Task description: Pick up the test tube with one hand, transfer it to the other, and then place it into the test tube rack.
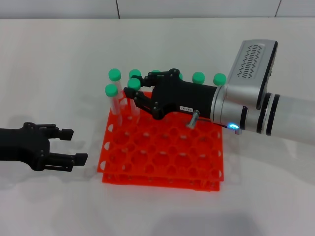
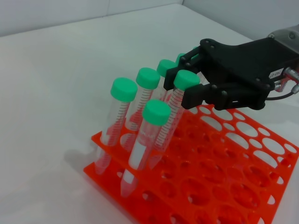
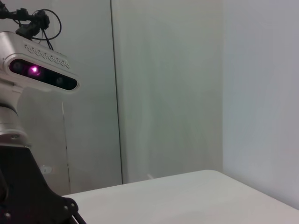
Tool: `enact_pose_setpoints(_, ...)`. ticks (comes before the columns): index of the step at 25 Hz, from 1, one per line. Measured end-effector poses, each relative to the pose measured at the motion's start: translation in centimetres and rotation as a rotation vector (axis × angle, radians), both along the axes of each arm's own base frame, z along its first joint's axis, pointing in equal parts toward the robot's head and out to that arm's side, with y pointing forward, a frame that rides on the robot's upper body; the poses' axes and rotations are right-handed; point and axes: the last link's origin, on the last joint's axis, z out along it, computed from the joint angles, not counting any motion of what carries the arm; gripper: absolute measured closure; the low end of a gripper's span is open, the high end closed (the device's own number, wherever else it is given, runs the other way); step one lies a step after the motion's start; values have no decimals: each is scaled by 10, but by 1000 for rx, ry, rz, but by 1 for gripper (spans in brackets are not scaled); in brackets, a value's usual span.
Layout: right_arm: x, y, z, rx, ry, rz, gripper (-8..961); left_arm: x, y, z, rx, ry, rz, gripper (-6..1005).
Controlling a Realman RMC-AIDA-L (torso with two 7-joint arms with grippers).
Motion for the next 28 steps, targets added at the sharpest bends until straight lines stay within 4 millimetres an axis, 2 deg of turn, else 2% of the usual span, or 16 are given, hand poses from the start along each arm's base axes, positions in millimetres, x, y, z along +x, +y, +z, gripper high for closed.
enact_pose_setpoints(7, 0, -1, 0, -2, 2, 5, 679, 0, 0, 0, 0, 0, 0, 136)
enact_pose_setpoints(12, -1, -1, 0, -3, 4, 6, 518, 0, 0, -1, -1, -1, 0, 135)
enact_pose_setpoints(17, -5, -5, 3, -3, 28, 23, 459, -2, -1, 1, 0, 4, 4, 134)
enact_pose_setpoints(23, 1, -18, 20, 35, 89, 55, 388, -3, -2, 2, 2, 4, 8, 135)
enact_pose_setpoints(28, 3, -24, 38, 75, 139, 71, 389, 0, -1, 3, 11, -18, -7, 135)
